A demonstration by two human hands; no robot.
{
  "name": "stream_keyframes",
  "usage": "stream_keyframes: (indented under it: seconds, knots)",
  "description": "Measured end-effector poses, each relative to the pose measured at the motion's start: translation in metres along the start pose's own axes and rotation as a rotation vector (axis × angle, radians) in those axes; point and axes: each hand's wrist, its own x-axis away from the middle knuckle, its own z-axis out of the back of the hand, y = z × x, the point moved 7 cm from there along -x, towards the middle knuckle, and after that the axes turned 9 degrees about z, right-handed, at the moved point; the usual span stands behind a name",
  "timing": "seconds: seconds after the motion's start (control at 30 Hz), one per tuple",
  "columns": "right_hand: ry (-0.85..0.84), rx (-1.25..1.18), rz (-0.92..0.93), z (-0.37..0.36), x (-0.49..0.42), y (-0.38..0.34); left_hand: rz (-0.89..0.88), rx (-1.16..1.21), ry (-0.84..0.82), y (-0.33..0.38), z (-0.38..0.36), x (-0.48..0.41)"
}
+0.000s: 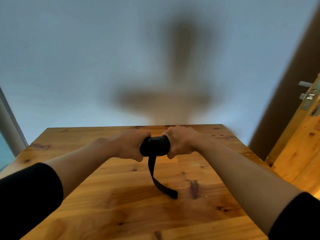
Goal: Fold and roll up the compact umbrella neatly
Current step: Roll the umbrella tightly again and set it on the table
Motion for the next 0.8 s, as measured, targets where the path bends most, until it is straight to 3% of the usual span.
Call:
stream_keyframes:
  seconds: [0.1,0.23,0.37,0.57,0.7,0.8]
  knots:
    - [-0.021,-0.054,-0.025,-0.002,0.003,0.003,-0.040,-0.040,0.074,0.008,0.003,0.001]
    - [0.121,0.232,0.059,0.002,0.001,-0.013,0.006,0.293,-0.143,0.000,-0.001,0.000]
    - [0.191,0.256,0.101,0.004,0.001,-0.019,0.009,0.293,-0.196,0.002,0.000,0.002]
    - [0.149,0.002,-0.009,-0.002,-0.002,-0.006,0.043,-0.297,0.234,0.003,0.018,0.003]
    - [0.144,-0.006,-0.065,-0.001,-0.003,-0.003,0.138,-0.336,0.328,-0.002,0.013,-0.003]
    - [0.250,0.020,-0.157,0.005,-0.001,0.003,0.255,-0.180,0.424,-0.008,0.016,-0.002]
